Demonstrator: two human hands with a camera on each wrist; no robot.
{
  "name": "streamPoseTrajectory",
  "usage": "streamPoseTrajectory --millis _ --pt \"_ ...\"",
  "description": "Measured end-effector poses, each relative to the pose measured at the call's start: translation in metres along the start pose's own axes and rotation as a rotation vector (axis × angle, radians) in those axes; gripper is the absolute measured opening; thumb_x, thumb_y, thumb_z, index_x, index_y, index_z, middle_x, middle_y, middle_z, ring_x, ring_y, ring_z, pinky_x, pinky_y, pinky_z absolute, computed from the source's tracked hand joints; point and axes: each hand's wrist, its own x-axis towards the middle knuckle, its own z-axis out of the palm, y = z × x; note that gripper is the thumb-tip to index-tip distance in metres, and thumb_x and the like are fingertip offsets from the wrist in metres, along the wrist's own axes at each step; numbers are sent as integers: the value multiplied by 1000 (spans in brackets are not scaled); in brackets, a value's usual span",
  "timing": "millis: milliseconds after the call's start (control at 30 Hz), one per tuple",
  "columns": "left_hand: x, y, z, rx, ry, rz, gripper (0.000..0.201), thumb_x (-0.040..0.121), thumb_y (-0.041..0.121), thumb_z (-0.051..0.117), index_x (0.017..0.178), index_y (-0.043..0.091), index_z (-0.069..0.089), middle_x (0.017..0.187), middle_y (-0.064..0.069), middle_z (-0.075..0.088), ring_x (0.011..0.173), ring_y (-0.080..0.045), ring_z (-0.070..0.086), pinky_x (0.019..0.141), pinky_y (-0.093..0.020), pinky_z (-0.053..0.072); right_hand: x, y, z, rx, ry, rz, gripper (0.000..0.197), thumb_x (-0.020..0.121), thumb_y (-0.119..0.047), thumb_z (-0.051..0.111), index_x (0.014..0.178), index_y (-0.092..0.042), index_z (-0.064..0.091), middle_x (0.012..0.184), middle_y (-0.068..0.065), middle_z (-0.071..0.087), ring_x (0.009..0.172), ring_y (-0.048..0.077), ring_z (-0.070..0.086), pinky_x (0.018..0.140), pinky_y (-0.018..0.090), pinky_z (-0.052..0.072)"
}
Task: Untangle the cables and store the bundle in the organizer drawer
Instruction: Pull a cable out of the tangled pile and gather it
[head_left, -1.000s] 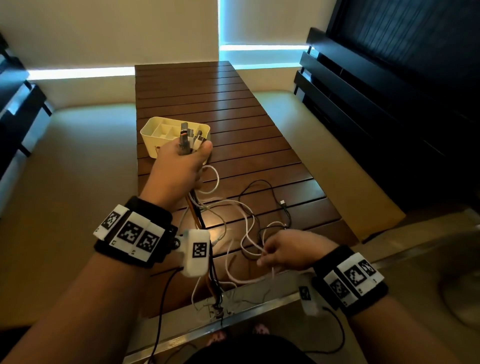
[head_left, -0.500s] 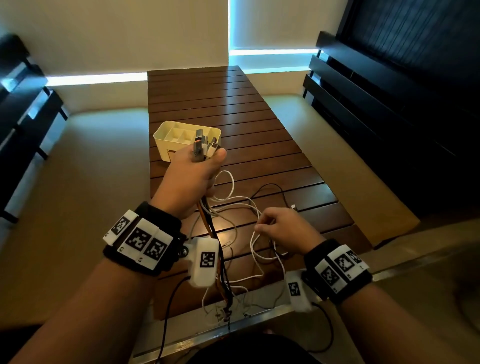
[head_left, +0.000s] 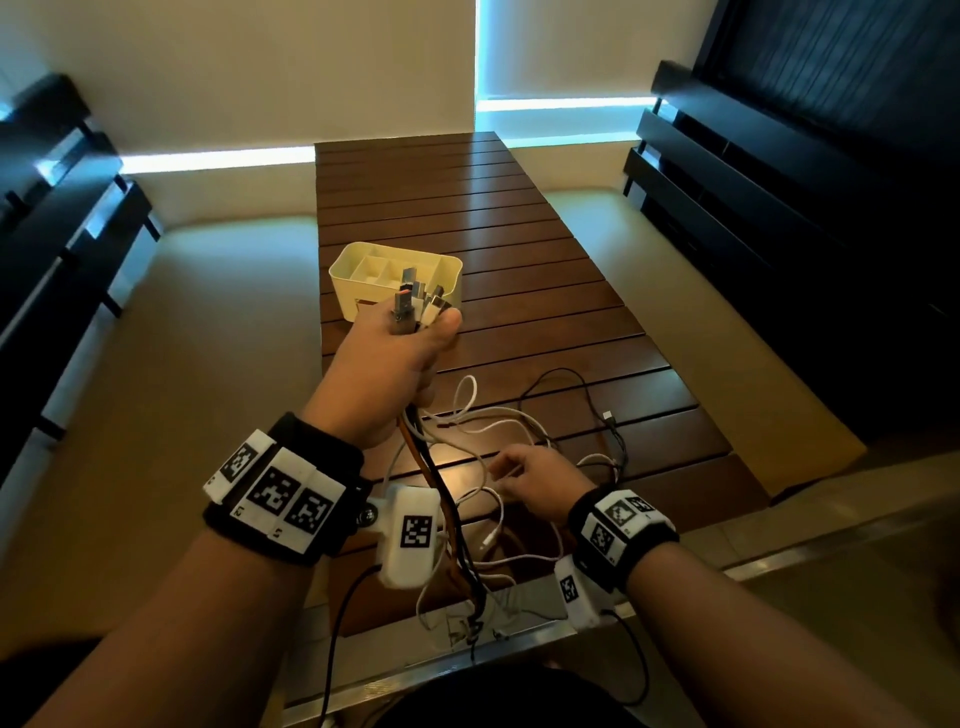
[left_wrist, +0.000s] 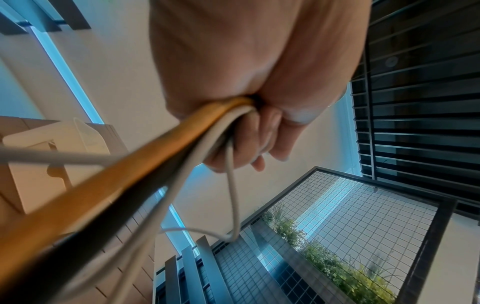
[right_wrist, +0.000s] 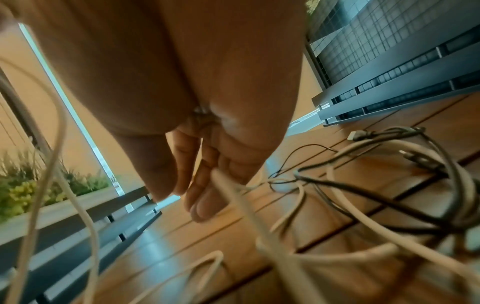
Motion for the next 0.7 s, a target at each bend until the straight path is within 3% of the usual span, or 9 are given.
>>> streamPoseTrajectory --millis 67,133,233,367,433,567,633,700 --pt "-2 -1 -4 -7 0 -7 10 101 17 56 104 8 52 59 0 27 47 -12 23 42 -23 25 3 7 4 -54 7 14 19 91 -18 67 111 -20 68 103 -8 65 97 10 62 87 26 52" --pt "-3 -3 -10 -10 17 -20 19 101 17 56 105 -1 53 61 -2 26 47 -13 22 42 -23 25 4 13 5 -104 -22 24 21 90 -22 69 111 -22 68 107 -6 67 98 11 63 90 30 54" --pt "-4 -5 -17 -22 41 -36 31 101 18 57 112 -10 51 62 -2 25 48 -13 22 43 -24 24 1 12 3 -179 -42 8 6 90 -29 69 96 -27 67 95 -7 69 85 9 66 83 32 57" --pt "-3 -7 -18 3 38 -40 34 101 19 57 110 -13 50 61 -2 26 48 -13 23 43 -24 24 -1 -11 -6 -67 289 -202 10 87 -26 72 85 -20 64 85 -6 64 82 10 62 76 29 55" --pt "-1 -6 -16 7 17 -43 32 101 19 57 107 -11 52 59 -1 27 47 -12 23 43 -24 25 3 -24 -12 -2 381 -312 14 83 -22 74 89 -20 62 91 -6 60 85 9 58 76 24 51" --pt "-3 0 -11 10 -43 -21 15 101 18 57 103 4 54 56 1 28 45 -12 23 41 -22 27 11 -36 -23 -58 468 -402 30 81 -21 77 101 -28 55 106 -10 48 100 8 49 84 16 42" --pt "-3 2 -11 5 -38 -10 23 101 17 56 104 -6 55 55 2 29 44 -12 24 41 -22 27 14 -35 -28 -78 507 -390 33 81 -25 78 104 -30 56 109 -11 45 105 7 47 87 15 39" --pt "-1 2 -14 19 -23 -11 35 101 19 56 110 -14 52 53 5 32 44 -11 27 41 -22 28 15 -34 -30 -58 436 -328 30 83 -28 76 109 -29 60 113 -11 47 106 6 49 89 19 41"
